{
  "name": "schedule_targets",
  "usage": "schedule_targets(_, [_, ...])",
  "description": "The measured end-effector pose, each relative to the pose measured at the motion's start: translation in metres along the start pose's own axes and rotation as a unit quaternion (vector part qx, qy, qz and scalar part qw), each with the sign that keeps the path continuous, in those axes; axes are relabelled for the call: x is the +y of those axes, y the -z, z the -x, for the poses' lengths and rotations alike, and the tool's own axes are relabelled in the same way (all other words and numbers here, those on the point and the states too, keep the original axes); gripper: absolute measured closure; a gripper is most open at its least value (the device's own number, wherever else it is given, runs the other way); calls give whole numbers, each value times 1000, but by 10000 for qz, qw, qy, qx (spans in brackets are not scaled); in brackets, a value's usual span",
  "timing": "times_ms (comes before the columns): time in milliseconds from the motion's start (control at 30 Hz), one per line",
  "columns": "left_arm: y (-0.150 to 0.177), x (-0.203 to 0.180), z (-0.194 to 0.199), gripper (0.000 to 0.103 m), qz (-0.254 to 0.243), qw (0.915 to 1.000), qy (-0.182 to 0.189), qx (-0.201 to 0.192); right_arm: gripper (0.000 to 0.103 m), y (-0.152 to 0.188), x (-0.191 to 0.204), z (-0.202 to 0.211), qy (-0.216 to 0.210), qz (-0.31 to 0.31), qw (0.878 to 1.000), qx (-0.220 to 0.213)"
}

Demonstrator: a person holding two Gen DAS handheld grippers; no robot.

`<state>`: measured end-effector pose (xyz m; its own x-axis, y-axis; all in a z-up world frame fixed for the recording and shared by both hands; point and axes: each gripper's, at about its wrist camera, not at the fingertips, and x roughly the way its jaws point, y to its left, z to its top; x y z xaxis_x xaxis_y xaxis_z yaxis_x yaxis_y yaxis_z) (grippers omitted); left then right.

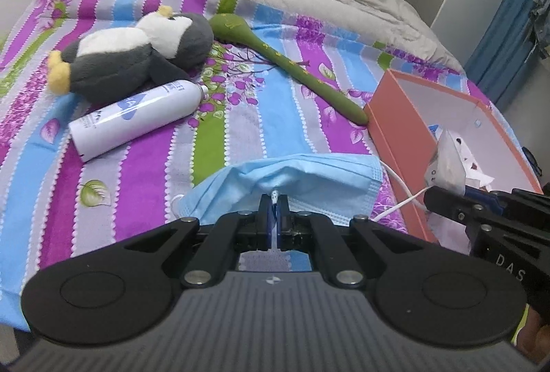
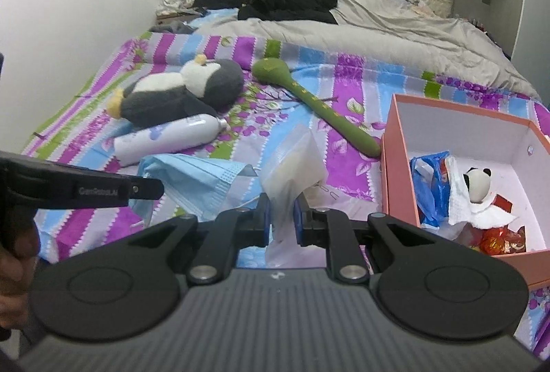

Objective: Organize soft objects
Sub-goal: 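Lift and carry the clear bag with the right tool and mask with the left over the box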

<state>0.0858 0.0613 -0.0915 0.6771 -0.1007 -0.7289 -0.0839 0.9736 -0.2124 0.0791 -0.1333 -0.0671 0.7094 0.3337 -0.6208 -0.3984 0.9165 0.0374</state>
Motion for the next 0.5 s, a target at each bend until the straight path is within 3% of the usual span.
schedule_targets(233, [2, -6, 32, 100, -61, 9998, -119, -160, 85, -3, 0, 22, -38, -33, 9999, -165])
schedule_targets(500, [1, -18, 49, 100, -97, 9995, 16, -308, 85, -4, -5, 41, 40, -52, 9995, -307])
